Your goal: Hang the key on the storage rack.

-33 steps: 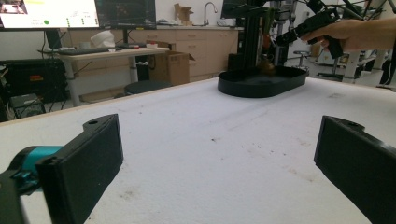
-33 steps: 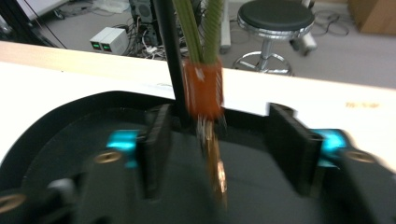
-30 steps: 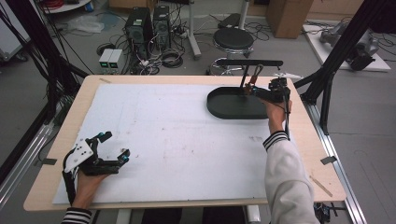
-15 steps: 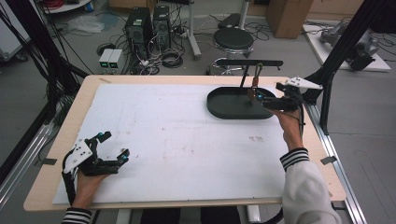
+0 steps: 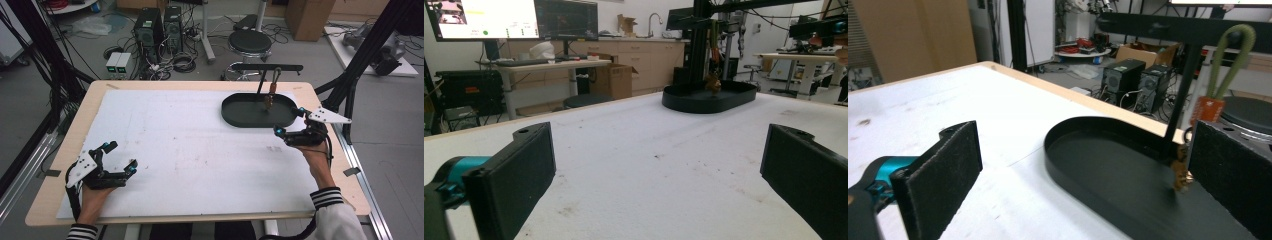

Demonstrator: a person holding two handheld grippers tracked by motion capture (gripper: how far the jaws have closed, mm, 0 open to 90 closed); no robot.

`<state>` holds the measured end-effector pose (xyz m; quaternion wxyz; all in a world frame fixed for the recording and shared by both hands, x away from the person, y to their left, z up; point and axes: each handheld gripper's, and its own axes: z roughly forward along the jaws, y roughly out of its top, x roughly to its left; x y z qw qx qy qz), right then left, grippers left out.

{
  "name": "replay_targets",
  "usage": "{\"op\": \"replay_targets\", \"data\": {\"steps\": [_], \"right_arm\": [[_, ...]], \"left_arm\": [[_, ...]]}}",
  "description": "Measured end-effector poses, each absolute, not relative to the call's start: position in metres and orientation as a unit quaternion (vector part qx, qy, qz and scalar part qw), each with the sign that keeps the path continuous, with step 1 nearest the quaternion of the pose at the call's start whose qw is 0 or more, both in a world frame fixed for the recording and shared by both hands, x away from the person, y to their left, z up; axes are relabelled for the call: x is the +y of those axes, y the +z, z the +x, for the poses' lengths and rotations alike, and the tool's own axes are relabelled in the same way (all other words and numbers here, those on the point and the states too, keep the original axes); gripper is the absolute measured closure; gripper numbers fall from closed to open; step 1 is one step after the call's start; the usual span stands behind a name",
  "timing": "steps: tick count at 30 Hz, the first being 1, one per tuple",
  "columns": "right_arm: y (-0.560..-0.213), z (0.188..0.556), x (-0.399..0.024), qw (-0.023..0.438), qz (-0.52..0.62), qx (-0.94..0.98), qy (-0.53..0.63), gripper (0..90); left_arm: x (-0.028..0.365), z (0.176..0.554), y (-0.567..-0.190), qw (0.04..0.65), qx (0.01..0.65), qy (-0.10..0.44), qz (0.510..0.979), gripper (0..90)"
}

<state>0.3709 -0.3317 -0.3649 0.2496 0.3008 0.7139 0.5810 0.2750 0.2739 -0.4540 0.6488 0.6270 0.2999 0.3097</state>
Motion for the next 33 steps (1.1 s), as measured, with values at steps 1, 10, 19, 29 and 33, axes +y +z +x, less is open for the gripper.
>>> {"op": "replay_targets", "data": {"steps": [1,10,19,29,33], "right_arm": [[-0.367,0.367,-0.332,0.250,0.297,0.713,0.584,0.3],[-0.398,0.337,-0.339,0.272,0.299,0.681,0.611,0.3],[-0.434,0.317,-0.338,0.270,0.294,0.667,0.629,0.3],[-0.452,0.303,-0.331,0.296,0.270,0.669,0.626,0.3],[-0.452,0.302,-0.330,0.297,0.273,0.671,0.623,0.3]], "left_arm": [[0.274,0.275,-0.454,0.649,0.300,0.310,0.627,1.7],[0.274,0.274,-0.454,0.648,0.302,0.310,0.627,1.7],[0.274,0.273,-0.454,0.649,0.304,0.310,0.625,1.7],[0.275,0.273,-0.454,0.650,0.305,0.310,0.623,1.7],[0.275,0.272,-0.455,0.652,0.303,0.312,0.621,1.7]]}}
